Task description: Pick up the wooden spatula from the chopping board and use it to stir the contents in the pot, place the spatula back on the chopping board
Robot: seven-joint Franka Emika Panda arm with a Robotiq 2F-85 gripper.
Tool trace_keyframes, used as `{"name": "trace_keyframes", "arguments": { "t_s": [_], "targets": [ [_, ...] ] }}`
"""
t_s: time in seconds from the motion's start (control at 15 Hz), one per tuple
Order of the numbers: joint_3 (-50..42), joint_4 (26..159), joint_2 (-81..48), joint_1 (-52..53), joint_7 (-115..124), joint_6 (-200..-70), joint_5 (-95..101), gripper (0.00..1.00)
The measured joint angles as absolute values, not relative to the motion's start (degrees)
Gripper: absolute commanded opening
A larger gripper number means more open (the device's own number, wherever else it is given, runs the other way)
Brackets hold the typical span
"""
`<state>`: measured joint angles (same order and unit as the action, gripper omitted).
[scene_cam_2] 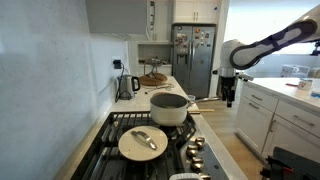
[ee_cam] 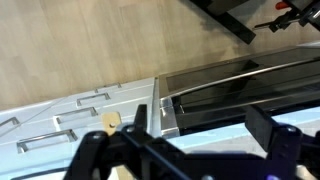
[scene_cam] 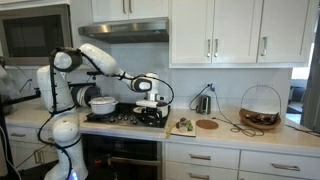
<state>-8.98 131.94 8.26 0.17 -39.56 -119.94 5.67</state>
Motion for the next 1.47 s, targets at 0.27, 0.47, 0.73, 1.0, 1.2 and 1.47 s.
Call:
{"name": "trace_keyframes", "arguments": {
  "t_s": [0.27, 0.47, 0.73, 1.0, 1.2, 1.47],
  "targets": [
    [-9.0, 128.4, 3.3, -1.4, -43.4, -121.1, 3.4, 1.0],
    [-9.0, 126.2, 0.9, -2.5, -46.0, -121.1, 1.9, 1.0],
    [-8.9, 124.4, -1.7, -3.6, -48.3, -121.1, 0.5, 1.0],
    [-8.3, 123.1, -4.2, -4.2, -49.6, -121.7, -0.2, 1.0],
    [-7.4, 122.3, -5.9, -4.3, -50.2, -123.3, -0.2, 1.0],
    [-5.8, 121.9, -7.7, -4.3, -50.3, -125.6, -0.2, 1.0]
  ]
}}
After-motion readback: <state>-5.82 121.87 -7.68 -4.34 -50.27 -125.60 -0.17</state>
